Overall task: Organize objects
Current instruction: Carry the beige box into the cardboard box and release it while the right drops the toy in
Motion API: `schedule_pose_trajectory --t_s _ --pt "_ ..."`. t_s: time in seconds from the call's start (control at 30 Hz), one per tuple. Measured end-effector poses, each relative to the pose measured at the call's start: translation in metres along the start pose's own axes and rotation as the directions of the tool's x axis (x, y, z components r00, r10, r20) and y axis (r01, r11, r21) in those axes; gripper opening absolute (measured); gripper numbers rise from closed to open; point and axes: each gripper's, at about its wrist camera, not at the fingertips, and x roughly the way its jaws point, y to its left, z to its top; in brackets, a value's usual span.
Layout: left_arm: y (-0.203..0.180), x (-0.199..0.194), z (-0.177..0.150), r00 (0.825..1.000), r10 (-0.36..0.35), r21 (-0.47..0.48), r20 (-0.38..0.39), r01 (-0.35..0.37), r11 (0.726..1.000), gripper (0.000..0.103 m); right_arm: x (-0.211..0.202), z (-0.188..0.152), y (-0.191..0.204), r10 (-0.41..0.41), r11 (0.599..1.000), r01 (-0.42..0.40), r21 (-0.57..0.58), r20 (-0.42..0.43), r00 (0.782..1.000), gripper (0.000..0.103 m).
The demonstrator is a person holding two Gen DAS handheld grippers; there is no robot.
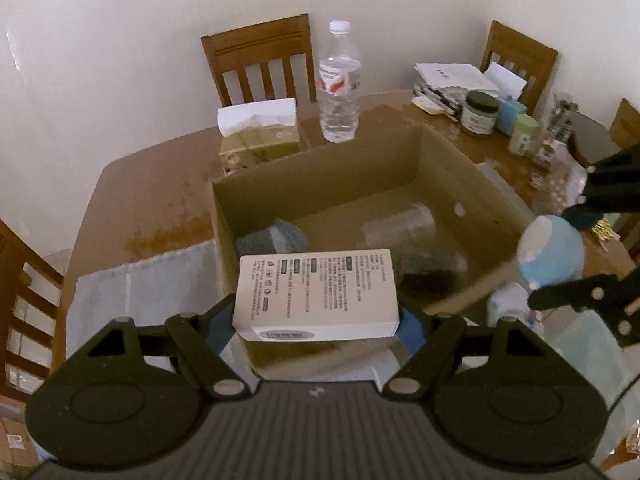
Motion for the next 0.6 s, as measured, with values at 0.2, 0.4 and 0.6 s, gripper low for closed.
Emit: schedule_pose_trajectory --t_s 0.2,0.4,0.6 --pt "0.015 0.017 0.004 1.0 0.021 -0.025 0.012 -0.02 0.999 0.097 0.013 0.02 -0.004 -0.018 1.0 0.018 0.0 -0.002 1.0 0.051" --pt "0.025 0.017 -0.01 1.0 0.003 -0.034 0.009 -0.003 0.999 0.1 0.032 0.033 -0.006 -0.022 1.0 0.022 0.001 -0.024 0.999 0.051" --pt "0.035 0.01 -0.023 1.0 -0.004 -0.041 0.015 0.004 0.999 0.102 0.054 0.048 -0.008 -0.022 1.0 0.023 0.014 -0.048 0.999 0.051"
